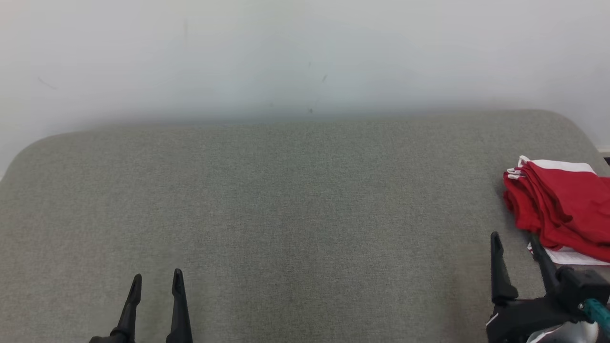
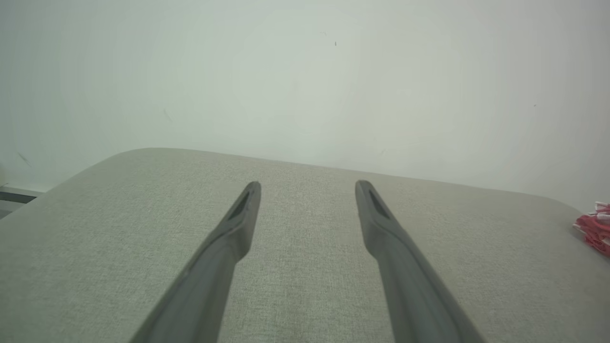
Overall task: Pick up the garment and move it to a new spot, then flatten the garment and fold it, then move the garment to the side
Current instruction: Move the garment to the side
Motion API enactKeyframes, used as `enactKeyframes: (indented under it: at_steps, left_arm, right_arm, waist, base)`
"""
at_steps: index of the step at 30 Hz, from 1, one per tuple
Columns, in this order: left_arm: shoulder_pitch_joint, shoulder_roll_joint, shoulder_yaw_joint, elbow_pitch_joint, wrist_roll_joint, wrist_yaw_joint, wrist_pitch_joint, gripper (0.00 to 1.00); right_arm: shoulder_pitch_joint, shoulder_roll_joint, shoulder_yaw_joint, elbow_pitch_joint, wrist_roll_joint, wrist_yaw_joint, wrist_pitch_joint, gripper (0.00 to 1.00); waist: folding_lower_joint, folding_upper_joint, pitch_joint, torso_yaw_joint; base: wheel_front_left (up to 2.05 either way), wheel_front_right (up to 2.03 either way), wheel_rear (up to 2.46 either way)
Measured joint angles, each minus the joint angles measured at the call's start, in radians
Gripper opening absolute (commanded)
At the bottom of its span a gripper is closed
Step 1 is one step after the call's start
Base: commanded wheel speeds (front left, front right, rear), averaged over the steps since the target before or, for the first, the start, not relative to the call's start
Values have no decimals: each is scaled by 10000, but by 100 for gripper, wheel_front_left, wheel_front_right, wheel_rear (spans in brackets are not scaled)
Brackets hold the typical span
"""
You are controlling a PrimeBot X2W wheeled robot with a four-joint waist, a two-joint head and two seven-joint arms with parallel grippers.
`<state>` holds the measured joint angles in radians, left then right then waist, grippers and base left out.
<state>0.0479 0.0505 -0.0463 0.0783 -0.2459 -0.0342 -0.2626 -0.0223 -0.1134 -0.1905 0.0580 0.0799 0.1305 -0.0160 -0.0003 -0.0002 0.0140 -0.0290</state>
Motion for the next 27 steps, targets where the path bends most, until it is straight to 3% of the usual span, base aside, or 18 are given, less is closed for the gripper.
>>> enactKeyframes:
  at_steps: [6,16,27]
  left_arm:
    - [222,4,128,144,-27,90,0,100]
    - [378,6,435,742,-38,192,0,100]
    - [487,2,441,936,12,178,0,100]
  right_arm:
    - [775,485,424,161,345,0,-784,100]
    - [1133,608,1085,951,270,0,-1423,100]
    - [1033,612,1093,1191,267,0,-1609,100]
  waist:
    - [1,1,-320,220]
    - [3,2,-506,260]
    - [3,3,-533,242]
  base:
    - [0,0,0]
    - [0,0,0]
    - [0,0,0]
